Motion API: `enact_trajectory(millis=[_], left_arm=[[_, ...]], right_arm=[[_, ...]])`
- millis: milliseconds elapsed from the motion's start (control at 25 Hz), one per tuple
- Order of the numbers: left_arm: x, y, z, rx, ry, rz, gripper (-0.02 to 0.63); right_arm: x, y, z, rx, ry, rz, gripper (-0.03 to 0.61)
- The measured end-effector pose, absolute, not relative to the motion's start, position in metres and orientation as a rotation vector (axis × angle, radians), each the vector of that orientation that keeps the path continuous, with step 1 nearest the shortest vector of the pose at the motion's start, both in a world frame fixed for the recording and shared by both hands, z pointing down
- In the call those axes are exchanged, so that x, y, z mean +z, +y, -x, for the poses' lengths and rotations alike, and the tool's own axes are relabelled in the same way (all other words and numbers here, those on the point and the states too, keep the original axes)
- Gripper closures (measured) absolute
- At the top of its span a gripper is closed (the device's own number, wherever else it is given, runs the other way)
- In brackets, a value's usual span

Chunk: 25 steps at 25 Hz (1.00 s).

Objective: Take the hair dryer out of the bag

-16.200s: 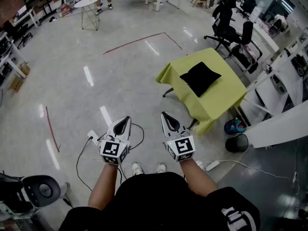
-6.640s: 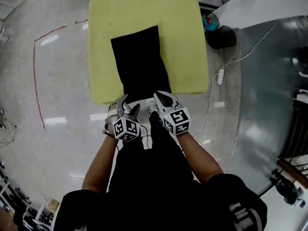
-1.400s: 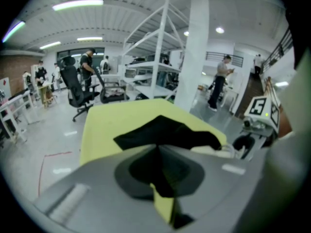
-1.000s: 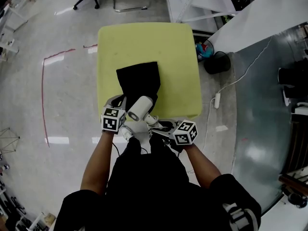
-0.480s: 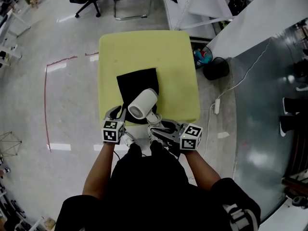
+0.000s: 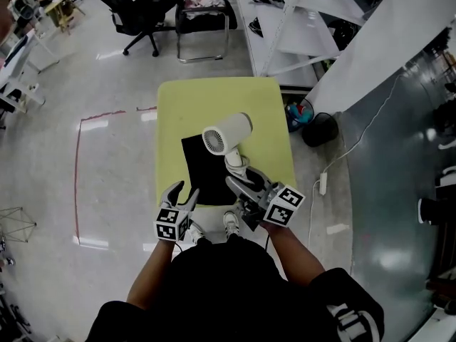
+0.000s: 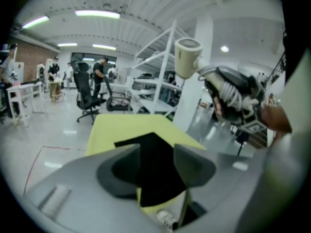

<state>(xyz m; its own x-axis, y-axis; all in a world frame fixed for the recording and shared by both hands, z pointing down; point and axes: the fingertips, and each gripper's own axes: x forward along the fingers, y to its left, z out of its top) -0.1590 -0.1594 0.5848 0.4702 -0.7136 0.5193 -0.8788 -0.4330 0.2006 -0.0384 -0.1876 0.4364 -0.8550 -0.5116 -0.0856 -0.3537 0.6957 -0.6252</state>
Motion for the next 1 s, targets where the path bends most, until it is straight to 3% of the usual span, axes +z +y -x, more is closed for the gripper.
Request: enact_trajectory(millis=[80, 240, 320, 640, 1000], left_arm=[[0.558, -0.168, 0.162, 0.431, -1.381, -2.306, 0.401], [0.507, -0.188, 0.177, 0.297, -1.53, -2.331, 0.512], [0.48, -0.199, 0.182, 0.232, -1.594, -2.352, 0.606], [0.403, -0.214, 0.182, 0.066, -1.665, -2.471, 0.606], [0.399, -0.213, 0.172, 0.03, -1.642, -2.496, 0.606]], right_arm=[[0.423, -0.197, 0.039, -0.84, 2.646, 0.72, 0.396], [0.4, -0.208, 0.04, -0.737, 2.631, 0.795, 0.396], [0.391, -0.215, 0.038, -0.678, 2.63, 0.847, 0.396], [0.373, -0.222, 0.02, -0.422, 2.642, 1.128, 0.396], [0.373, -0.223, 0.009, -0.37, 2.641, 1.212, 0.396]])
